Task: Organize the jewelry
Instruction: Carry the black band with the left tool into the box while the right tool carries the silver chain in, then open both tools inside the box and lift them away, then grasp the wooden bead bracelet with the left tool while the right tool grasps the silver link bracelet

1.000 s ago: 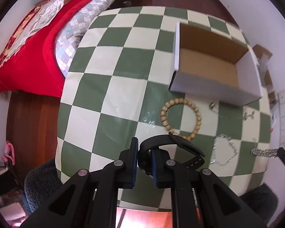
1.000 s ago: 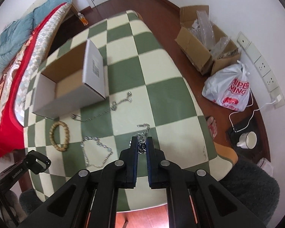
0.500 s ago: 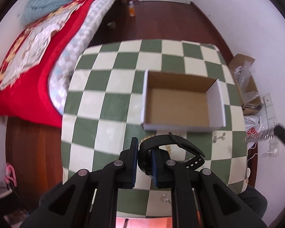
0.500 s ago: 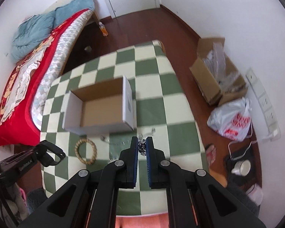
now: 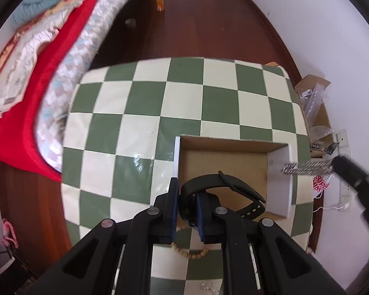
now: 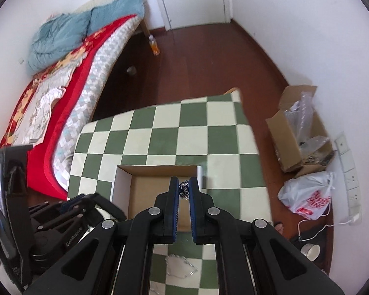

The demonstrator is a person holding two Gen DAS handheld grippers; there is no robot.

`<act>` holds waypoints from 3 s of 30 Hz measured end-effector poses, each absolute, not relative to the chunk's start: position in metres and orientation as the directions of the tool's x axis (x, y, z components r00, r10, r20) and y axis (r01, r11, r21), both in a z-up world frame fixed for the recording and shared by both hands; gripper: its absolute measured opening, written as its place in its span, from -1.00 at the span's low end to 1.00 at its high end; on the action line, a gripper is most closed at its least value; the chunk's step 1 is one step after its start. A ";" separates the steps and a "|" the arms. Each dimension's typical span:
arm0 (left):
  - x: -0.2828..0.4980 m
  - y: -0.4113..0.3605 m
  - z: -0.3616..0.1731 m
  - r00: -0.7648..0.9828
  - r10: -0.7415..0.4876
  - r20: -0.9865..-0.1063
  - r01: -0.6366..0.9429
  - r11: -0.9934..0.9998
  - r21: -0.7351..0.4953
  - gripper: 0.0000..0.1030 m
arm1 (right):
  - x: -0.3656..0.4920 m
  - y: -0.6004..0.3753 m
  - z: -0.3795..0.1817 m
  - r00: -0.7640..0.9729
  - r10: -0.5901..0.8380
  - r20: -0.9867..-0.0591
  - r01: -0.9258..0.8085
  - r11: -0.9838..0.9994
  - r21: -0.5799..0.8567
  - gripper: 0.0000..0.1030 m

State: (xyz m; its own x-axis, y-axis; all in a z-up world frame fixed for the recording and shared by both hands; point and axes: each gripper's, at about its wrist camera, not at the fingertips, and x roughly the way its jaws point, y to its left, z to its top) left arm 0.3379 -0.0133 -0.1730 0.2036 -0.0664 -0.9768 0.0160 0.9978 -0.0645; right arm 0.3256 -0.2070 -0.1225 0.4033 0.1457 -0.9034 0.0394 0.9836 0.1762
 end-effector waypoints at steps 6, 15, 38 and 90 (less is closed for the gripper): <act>0.363 -0.007 -0.208 0.129 -0.124 -0.984 -0.012 0.992 -0.127 -0.80 | 0.357 -0.189 -0.185 0.293 0.154 -0.944 0.045 0.984 0.175 -0.84; 0.371 -0.003 -0.210 0.150 -0.072 -0.986 -0.017 0.997 -0.075 0.23 | 0.375 -0.177 -0.232 0.174 0.209 -0.962 0.047 0.974 0.220 -0.81; 0.291 0.022 -0.162 0.403 0.080 -0.912 -0.084 0.995 0.051 1.00 | 0.303 -0.172 -0.218 0.255 -0.011 -0.967 0.000 1.000 -0.012 0.99; 0.205 0.029 -0.277 0.178 0.115 -0.977 -0.115 0.989 0.095 0.98 | 0.169 -0.182 -0.318 0.185 -0.016 -0.983 0.040 0.999 -0.008 -0.87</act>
State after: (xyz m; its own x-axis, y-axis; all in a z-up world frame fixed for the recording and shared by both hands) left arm 0.2046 0.0286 -0.2766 0.1778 0.1147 -0.9774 -0.1149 0.9888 0.0952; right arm 0.1693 -0.1815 -0.3184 0.1853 -0.0157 -0.9826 0.0397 0.9992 -0.0085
